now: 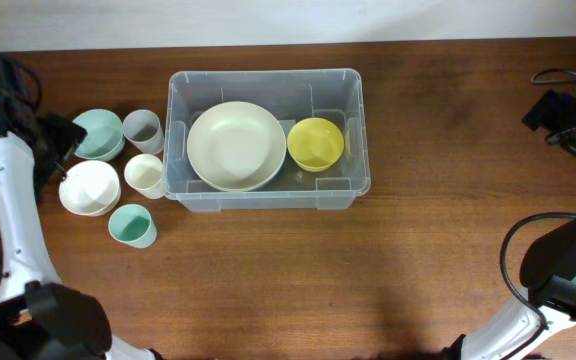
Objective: Pack container
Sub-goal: 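Move the left gripper to the white bowl at left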
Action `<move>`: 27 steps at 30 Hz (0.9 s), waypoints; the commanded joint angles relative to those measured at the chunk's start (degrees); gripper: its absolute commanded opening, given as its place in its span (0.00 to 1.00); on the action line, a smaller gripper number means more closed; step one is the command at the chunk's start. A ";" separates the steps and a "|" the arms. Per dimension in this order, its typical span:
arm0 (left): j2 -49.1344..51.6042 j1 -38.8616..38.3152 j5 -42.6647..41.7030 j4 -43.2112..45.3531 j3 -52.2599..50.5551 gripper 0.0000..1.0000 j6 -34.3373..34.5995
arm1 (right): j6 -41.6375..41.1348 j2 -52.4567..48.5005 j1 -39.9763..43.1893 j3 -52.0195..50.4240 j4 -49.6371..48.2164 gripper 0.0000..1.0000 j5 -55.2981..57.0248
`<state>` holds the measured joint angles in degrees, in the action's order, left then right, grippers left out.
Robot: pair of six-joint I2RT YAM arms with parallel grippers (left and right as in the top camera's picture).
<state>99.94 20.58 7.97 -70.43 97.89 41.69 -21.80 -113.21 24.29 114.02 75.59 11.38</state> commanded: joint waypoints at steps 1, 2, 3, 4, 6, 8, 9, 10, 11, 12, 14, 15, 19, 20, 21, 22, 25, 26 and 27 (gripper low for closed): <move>0.50 1.95 -5.31 7.58 -8.72 0.99 1.84 | 0.39 -0.57 0.11 -0.35 0.02 0.99 0.92; 0.57 2.34 -5.46 10.14 -11.08 0.99 2.49 | 0.39 -0.57 0.11 -0.35 0.02 0.99 0.92; 0.68 2.80 -5.18 12.20 -13.46 0.99 4.13 | 0.39 -0.57 0.11 -0.35 0.02 0.99 0.92; 0.79 3.13 -5.18 13.35 -14.93 0.99 5.11 | 0.39 -0.57 0.11 -0.35 0.02 0.99 0.92; 1.42 4.28 -5.18 15.08 -17.68 1.00 7.17 | 0.39 -0.57 0.11 -0.35 0.02 0.99 0.92; 2.16 5.22 -5.07 15.78 -19.08 0.99 7.82 | 0.39 -0.57 0.11 -0.35 0.02 0.99 0.90; 2.82 5.81 -4.90 15.78 -19.41 0.99 7.82 | 0.39 -0.57 0.11 -0.35 0.02 0.99 0.90; 3.48 6.23 -4.66 15.78 -19.43 1.00 7.82 | 0.39 -0.57 0.11 -0.35 0.02 0.99 0.92; 4.22 6.67 -4.61 15.78 -19.43 0.99 7.82 | 0.39 -0.57 0.11 -0.35 0.02 0.99 0.90; 5.05 6.97 -4.55 15.80 -19.43 0.99 7.82 | 0.39 -0.57 0.11 -0.35 0.02 0.99 0.90; 7.10 7.37 -3.98 16.13 -19.43 0.99 7.82 | 0.39 -0.59 0.11 -0.35 0.02 0.99 0.90; 8.13 7.50 -3.85 16.46 -19.43 0.99 7.80 | 0.39 -0.57 0.11 -0.35 0.02 0.99 0.90; 11.89 7.45 -3.93 16.90 -19.43 0.99 7.80 | 0.39 -0.59 0.11 -0.35 0.02 0.99 0.90; 12.83 7.45 -3.96 17.22 -19.43 0.99 7.80 | 0.39 -0.57 0.11 -0.35 0.02 0.99 0.92; 13.66 7.45 -3.93 17.49 -19.43 0.99 7.80 | 0.39 -0.57 0.11 -0.35 0.02 0.99 0.92; 14.38 7.45 -3.93 17.66 -19.43 0.99 7.80 | 0.39 -0.57 0.11 -0.35 0.02 0.99 0.90; 15.45 7.45 -3.93 17.97 -19.43 0.95 7.80 | 0.37 -0.57 0.11 -0.35 0.02 0.99 0.90; 15.58 7.45 -3.91 18.03 -19.43 0.91 7.80 | 0.39 -0.57 0.11 -0.35 0.02 0.99 0.90; 15.58 7.45 -3.91 18.08 -19.43 0.83 7.80 | 0.39 -0.59 0.11 -0.35 0.02 0.99 0.90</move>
<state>114.89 27.88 3.62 -52.60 78.72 49.39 -21.80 -113.21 24.29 114.02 75.59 11.38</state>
